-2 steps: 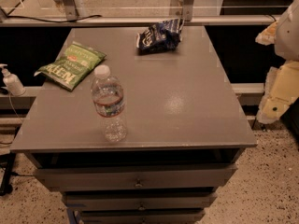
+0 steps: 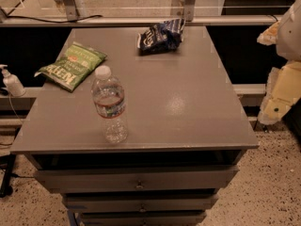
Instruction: Move water bottle near blue chip bag
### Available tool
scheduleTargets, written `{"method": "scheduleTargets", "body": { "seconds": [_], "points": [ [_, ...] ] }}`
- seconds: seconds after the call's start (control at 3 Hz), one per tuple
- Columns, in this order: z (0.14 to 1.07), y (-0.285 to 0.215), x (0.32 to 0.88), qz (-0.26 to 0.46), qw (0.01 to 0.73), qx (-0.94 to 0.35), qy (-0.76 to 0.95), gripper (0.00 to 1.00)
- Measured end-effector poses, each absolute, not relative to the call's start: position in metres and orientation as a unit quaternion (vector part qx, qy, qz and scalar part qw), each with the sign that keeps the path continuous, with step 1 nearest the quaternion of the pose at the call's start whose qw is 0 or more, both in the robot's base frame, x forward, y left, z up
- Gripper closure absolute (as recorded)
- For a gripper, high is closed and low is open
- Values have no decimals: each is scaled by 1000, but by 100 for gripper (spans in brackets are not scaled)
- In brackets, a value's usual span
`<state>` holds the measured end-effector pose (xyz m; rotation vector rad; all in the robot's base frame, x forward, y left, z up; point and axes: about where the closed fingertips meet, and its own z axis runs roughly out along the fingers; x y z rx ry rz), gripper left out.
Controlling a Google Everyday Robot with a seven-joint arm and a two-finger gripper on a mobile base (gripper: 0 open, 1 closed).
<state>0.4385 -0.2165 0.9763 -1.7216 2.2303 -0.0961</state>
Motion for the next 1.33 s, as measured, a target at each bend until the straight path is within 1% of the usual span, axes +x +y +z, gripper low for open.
{"method": "scheduleTargets", "body": {
  "seconds": [0.33, 0.67, 1.33],
  "points": [
    [956, -197, 447, 22, 204, -581, 788, 0],
    [937, -152, 453, 96, 267, -561, 778, 0],
    [910, -61, 460, 242, 398, -546, 696, 0]
  ]
}}
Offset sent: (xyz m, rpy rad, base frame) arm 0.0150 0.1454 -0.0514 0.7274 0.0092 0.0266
